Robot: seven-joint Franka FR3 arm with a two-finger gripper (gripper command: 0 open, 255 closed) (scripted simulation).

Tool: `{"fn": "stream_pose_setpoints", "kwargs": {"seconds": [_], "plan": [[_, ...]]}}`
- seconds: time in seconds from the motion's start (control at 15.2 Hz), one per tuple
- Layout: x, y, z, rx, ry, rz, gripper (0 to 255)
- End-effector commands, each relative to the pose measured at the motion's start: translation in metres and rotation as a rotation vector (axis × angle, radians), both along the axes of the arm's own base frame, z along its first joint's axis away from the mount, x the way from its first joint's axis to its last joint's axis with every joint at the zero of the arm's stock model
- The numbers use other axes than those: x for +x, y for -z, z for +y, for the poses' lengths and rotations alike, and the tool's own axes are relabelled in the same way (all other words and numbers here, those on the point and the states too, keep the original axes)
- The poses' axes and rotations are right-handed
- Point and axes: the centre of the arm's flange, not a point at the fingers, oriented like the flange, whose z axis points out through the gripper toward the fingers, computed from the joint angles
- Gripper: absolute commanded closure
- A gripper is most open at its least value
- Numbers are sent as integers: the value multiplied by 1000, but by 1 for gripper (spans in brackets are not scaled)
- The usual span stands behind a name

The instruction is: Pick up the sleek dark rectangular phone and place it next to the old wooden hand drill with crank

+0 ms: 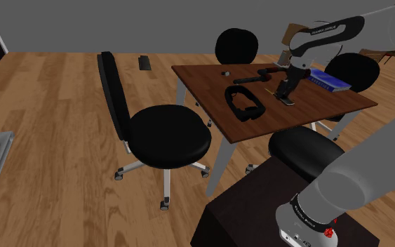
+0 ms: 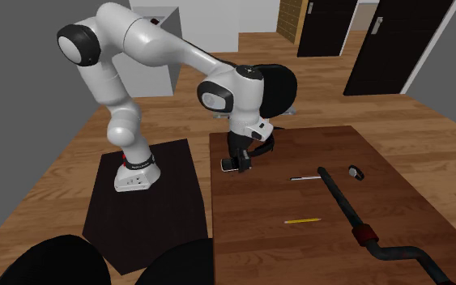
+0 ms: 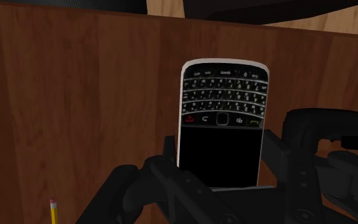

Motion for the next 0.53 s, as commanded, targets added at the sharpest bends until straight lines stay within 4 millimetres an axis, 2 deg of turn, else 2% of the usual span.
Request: {"fn": "stream_pose_setpoints", "kwargs": {"seconds": [0.0, 0.46], "plan": [[-1, -11, 0, 0, 0, 0, 255], [-1, -48, 0, 0, 0, 0, 255]]}}
